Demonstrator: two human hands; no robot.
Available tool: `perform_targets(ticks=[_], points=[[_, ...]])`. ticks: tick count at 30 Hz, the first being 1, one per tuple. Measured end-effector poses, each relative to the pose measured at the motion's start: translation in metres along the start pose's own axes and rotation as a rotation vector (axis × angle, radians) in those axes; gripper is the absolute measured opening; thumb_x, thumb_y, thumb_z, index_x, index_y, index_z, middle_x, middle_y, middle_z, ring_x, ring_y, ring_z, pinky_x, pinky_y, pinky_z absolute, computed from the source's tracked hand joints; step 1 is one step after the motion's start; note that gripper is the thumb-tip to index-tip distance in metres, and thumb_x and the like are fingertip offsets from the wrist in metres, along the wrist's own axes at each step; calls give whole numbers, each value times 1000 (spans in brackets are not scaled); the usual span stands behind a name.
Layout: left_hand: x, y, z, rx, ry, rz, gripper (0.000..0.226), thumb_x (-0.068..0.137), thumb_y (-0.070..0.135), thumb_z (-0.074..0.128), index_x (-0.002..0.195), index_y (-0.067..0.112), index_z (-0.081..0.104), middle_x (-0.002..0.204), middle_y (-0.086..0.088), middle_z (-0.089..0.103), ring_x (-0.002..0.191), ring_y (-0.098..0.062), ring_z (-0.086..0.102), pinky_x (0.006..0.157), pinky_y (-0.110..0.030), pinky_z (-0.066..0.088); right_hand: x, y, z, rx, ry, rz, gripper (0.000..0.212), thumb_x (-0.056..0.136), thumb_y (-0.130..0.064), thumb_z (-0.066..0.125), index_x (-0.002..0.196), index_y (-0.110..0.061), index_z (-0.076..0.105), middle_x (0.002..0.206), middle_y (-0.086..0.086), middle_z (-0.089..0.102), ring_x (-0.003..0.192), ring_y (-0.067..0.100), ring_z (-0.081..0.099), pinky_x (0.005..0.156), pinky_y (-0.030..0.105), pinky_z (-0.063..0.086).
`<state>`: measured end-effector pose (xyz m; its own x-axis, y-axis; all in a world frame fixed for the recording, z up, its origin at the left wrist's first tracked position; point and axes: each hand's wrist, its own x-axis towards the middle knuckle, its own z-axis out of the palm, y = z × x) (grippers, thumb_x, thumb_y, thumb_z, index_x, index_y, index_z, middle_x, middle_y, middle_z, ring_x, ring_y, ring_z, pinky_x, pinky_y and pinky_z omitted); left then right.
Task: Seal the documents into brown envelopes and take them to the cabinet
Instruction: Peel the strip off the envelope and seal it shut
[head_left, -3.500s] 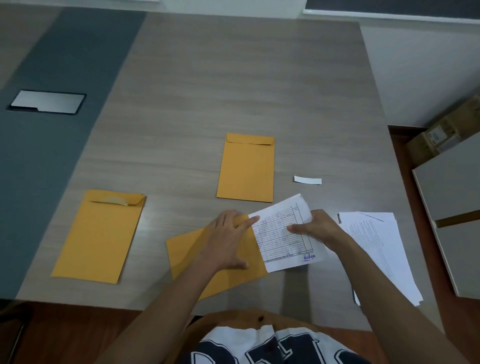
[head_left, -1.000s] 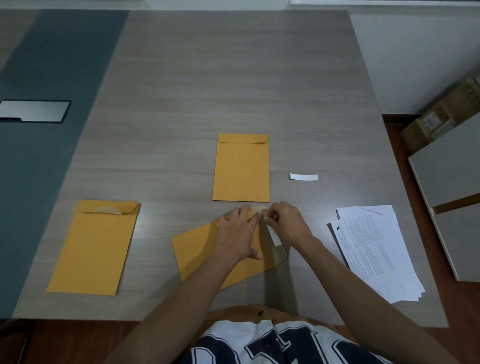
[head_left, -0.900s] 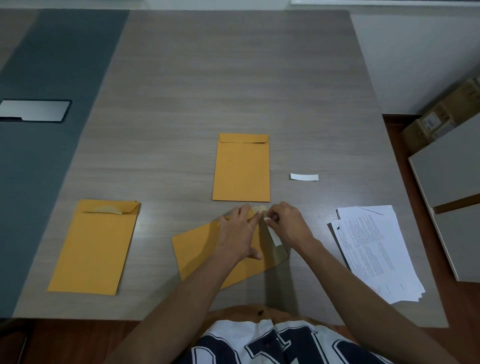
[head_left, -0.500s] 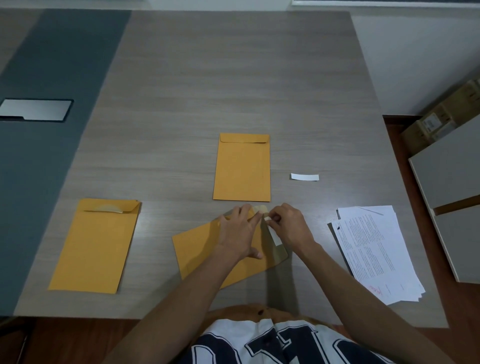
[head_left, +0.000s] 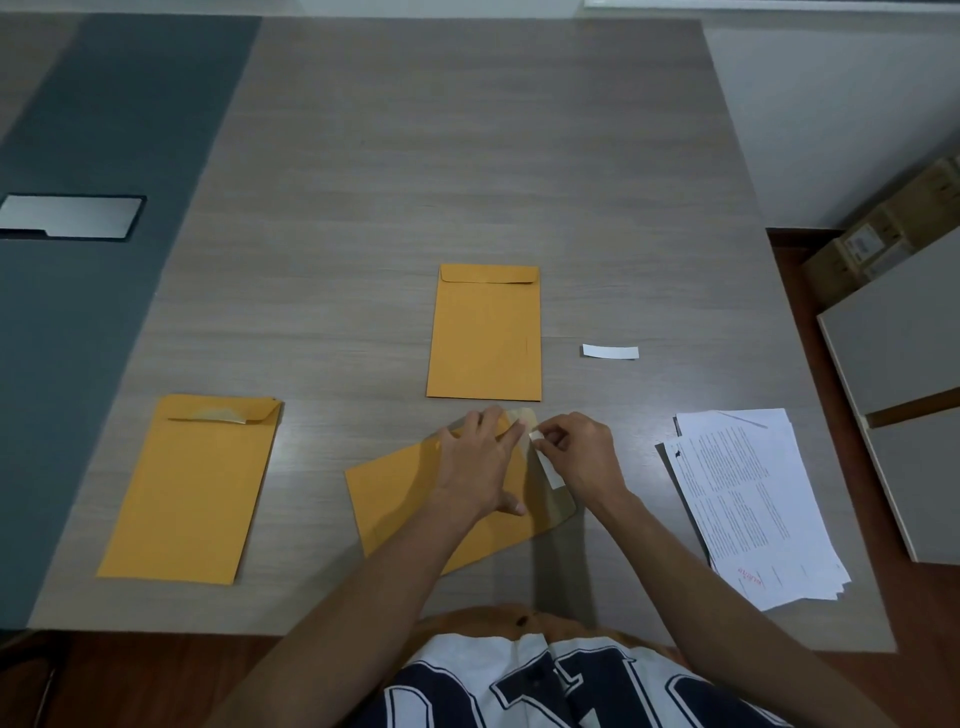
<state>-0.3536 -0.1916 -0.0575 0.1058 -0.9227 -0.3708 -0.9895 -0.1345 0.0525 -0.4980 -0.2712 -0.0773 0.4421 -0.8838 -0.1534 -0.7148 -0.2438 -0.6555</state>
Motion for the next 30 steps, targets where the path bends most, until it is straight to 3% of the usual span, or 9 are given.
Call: perform_targets(ticks=[13,17,21,30], points=[[0,-1,2,3,10,3,112,58,75,72,148,33,21,148,-6,23,132,-29,29,93,-53,41,2,-5,-1,68,-18,45,14,82,-19,76,91,-19,65,88,-3,62,74,7,59,68,17,51],[0,-1,2,5,12,0,111,57,76,72,147,34,22,147,-6,23,131,-28,29,93,-53,40,3,-3,0,34,-20,20,18,84,-17,74,100,-17,66,92,-3,61,76,7,57,67,12,48],[0,-1,2,14,9,-2,111,58,75,72,147,34,21,147,-6,22,132,-29,29,94,-53,40,0,0,2,-86,-5,-51,21,87,-18,71,108,-13,71,90,1,58,76,13,57,73,26,53],[1,-1,3,6,3,-8,110,57,75,73,147,34,24,147,-5,21,132,-28,27,95,-54,39,-1,1,5,-55,15,-24,16,86,-23,72,97,-12,75,88,3,63,75,13,60,75,31,56]])
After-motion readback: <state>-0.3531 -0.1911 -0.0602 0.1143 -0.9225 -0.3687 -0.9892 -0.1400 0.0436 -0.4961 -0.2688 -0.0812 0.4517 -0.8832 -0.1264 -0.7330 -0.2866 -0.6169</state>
